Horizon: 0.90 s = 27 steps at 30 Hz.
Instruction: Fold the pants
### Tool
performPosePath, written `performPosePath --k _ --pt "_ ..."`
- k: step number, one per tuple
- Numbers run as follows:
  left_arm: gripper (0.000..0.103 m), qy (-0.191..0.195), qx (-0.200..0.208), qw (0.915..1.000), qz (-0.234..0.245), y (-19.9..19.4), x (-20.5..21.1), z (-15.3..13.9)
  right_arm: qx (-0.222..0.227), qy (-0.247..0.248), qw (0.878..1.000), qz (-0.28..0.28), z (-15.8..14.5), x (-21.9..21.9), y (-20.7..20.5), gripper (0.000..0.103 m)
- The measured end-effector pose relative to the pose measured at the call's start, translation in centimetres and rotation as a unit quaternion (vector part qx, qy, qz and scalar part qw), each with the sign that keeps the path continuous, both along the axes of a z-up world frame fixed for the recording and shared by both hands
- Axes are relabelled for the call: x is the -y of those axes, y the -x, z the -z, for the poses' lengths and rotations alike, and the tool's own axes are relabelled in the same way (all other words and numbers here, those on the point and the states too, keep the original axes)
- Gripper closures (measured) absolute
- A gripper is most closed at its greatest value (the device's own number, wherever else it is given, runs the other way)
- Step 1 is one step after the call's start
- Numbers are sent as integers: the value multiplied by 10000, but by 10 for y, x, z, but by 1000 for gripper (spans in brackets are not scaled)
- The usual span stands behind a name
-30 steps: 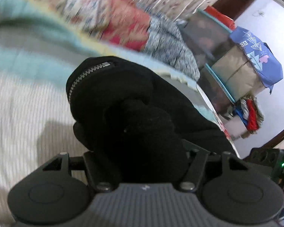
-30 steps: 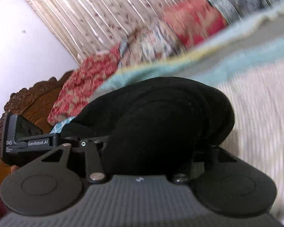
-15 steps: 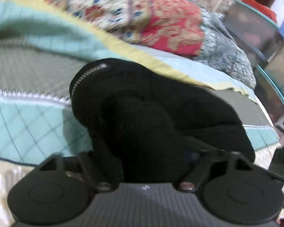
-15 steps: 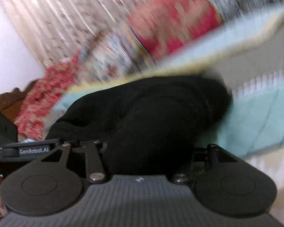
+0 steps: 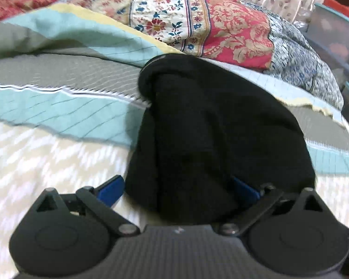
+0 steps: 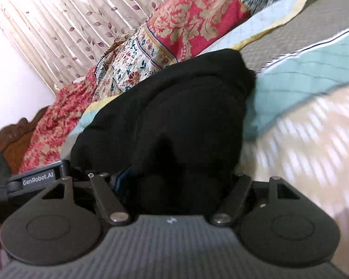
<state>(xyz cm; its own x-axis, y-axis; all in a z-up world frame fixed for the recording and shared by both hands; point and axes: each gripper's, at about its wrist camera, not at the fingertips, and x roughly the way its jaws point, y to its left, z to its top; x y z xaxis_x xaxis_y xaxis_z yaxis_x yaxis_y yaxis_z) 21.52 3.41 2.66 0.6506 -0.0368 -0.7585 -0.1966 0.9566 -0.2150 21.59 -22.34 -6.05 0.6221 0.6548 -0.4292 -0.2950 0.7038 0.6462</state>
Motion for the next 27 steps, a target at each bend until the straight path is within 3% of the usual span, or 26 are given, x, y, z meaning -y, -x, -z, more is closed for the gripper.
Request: performPosePath --k 3,4,11,19,27 --pt "3 -327 -183 9993 -47 38 15 1 12 124 9995 275 -1 9 37 28" --pt "3 -425 -290 9987 -43 51 20 4 -165 221 9991 334 0 11 48 27" --pt "5 -725 -770 9944 -71 137 44 13 -221 721 9971 116 -10 17 122 27" --pt "5 -886 -771 9931 11 214 64 -4 -536 385 9974 273 -13 33 194 27" --pt "5 -1025 -690 9923 40 268 79 -11 -693 599 9953 300 -20 28 235 26"
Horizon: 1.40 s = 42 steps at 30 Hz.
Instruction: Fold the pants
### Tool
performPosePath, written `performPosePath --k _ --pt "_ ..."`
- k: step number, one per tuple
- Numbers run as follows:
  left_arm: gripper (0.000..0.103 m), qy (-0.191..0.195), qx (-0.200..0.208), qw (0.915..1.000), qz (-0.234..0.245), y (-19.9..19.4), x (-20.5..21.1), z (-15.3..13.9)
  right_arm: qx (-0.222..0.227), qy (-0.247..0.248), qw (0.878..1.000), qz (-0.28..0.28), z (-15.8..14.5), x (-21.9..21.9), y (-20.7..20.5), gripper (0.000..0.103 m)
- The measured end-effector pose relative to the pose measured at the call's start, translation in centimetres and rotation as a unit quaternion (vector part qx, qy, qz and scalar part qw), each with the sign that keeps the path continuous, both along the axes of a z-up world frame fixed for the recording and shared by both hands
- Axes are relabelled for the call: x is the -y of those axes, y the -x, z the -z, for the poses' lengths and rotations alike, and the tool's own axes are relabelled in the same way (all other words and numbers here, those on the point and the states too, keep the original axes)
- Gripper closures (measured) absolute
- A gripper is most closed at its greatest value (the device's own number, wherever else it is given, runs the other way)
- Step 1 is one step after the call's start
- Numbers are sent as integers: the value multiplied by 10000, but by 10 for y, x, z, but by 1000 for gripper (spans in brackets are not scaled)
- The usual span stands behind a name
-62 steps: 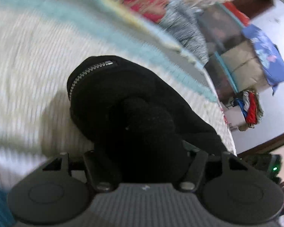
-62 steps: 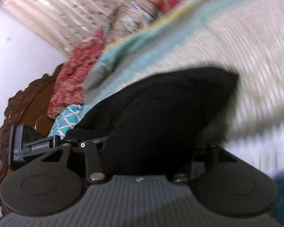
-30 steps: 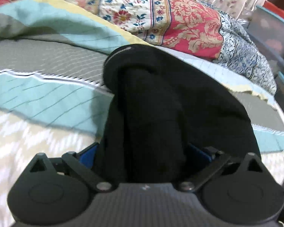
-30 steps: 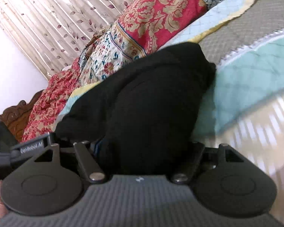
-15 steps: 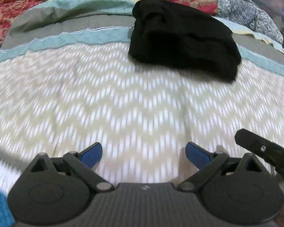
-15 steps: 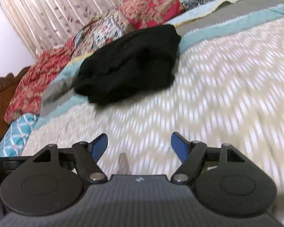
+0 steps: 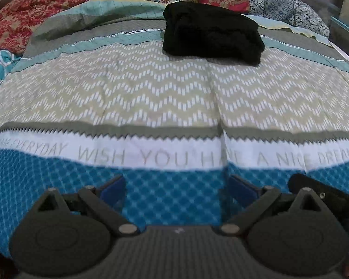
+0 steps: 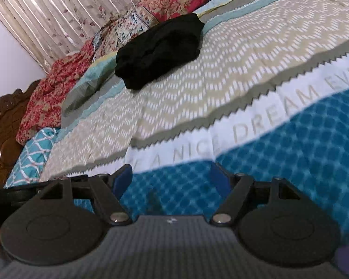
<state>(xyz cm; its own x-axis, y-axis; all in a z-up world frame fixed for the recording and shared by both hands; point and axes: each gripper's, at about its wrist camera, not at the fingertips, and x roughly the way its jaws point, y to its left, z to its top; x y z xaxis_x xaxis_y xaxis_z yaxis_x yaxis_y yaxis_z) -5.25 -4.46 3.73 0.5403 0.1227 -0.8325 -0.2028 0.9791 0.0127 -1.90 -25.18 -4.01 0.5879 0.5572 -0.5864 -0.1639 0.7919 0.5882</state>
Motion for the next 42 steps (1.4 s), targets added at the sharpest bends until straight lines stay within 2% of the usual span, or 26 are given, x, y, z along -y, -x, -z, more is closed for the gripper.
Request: performPosePath --k 7,12,15,17,18,22,25,31,35,42 --pt "5 -61 18 10000 33 24 4 -5 30 275 9996 -4 -3 -2 30 25" --pt "1 -114 161 9998 58 35 7 -15 76 522 9986 -24 -10 -8 42 24" --pt "0 -197 306 9993 120 39 10 -24 74 672 9977 50 -18 -9 48 15" --pt "0 -257 403 9988 134 42 12 -30 103 692 9975 133 -25 -6 53 13" --pt "0 -299 453 9984 140 43 13 -34 134 733 9971 163 -30 -6 54 7" --pt "0 -604 778 9950 183 47 20 -50 409 1219 9904 504 -51 -11 61 2" --pt "0 -897 946 9913 206 49 26 -62 628 1206 9890 575 -60 -10 64 0" --pt "0 -913 1087 9897 161 52 29 -77 608 1095 9907 529 -71 -10 62 0" --pt "0 -1197 1020 9875 134 53 35 -81 570 1026 9921 443 -74 -10 65 0" --pt "0 -1339 890 9869 123 53 33 -85 510 908 9939 352 -79 -13 70 0"
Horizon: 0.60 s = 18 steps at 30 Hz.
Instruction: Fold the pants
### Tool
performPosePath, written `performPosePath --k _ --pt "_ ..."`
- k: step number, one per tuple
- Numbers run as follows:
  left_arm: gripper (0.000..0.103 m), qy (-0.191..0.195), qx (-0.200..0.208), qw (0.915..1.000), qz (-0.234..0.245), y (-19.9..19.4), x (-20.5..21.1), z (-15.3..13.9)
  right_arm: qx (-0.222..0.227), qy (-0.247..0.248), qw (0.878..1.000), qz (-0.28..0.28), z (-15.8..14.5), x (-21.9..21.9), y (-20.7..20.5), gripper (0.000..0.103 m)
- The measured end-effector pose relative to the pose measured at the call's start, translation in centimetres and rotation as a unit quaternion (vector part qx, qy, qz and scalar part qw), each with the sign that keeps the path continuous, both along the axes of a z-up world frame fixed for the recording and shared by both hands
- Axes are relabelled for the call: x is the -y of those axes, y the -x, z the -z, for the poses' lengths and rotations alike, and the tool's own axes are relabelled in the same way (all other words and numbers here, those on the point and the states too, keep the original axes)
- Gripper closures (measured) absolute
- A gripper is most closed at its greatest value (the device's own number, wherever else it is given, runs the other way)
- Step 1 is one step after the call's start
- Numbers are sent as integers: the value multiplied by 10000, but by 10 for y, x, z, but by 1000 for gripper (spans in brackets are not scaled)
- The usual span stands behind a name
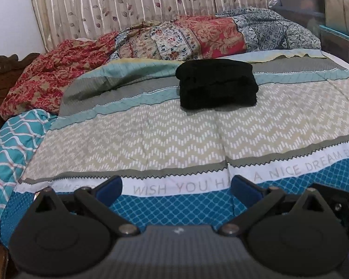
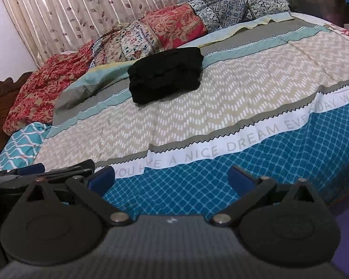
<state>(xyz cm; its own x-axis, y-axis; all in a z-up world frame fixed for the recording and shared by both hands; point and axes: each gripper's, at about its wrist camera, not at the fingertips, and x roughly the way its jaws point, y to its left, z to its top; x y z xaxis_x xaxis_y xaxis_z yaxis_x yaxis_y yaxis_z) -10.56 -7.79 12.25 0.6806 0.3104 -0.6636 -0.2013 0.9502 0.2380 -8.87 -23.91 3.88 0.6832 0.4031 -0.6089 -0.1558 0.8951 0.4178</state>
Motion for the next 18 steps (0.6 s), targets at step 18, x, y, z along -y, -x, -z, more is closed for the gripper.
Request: performPosePath --k 18 --pt "0 -76 35 9995 -300 -3 -16 -7 73 -170 9998 -100 -14 -1 3 0"
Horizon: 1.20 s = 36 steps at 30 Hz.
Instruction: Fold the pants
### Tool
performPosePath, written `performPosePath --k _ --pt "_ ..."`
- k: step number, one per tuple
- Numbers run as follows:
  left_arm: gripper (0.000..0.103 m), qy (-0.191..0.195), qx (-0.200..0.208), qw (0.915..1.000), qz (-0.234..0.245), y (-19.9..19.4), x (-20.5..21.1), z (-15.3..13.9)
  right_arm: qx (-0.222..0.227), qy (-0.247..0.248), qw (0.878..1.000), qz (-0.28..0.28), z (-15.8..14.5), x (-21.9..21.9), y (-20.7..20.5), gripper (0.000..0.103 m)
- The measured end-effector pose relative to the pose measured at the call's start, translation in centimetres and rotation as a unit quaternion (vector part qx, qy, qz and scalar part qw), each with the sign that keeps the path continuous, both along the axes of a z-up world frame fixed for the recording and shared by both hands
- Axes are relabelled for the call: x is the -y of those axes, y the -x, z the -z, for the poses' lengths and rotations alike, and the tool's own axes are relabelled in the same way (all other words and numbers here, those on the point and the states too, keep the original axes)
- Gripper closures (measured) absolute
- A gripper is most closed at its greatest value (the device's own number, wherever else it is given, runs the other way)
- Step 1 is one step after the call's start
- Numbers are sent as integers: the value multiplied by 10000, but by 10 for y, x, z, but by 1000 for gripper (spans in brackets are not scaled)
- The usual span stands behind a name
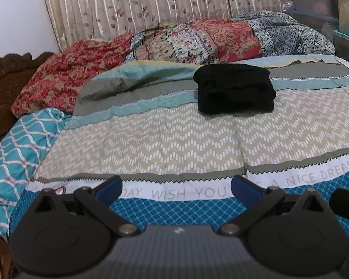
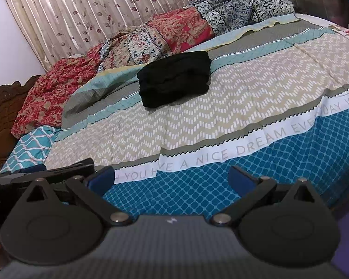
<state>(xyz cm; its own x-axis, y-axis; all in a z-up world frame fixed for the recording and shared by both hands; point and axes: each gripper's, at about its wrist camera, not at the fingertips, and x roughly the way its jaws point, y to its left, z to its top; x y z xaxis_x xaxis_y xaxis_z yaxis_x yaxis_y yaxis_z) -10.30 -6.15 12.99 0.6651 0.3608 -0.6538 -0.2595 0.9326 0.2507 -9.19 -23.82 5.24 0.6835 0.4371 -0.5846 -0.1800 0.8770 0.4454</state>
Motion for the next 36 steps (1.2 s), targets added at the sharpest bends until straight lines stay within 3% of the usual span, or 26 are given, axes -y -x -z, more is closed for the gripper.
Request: performPosePath --k 18,23,36 --pt "0 746 -578 9954 157 -3 -1 17 -76 114 9998 166 9 3 -3 0" --pt "0 806 -906 9926 113 -8 -2 27 -200 81 9997 147 13 3 -5 0" --pt "0 670 -1161 9908 204 -12 5 37 -386 39 9991 171 21 4 -8 0"
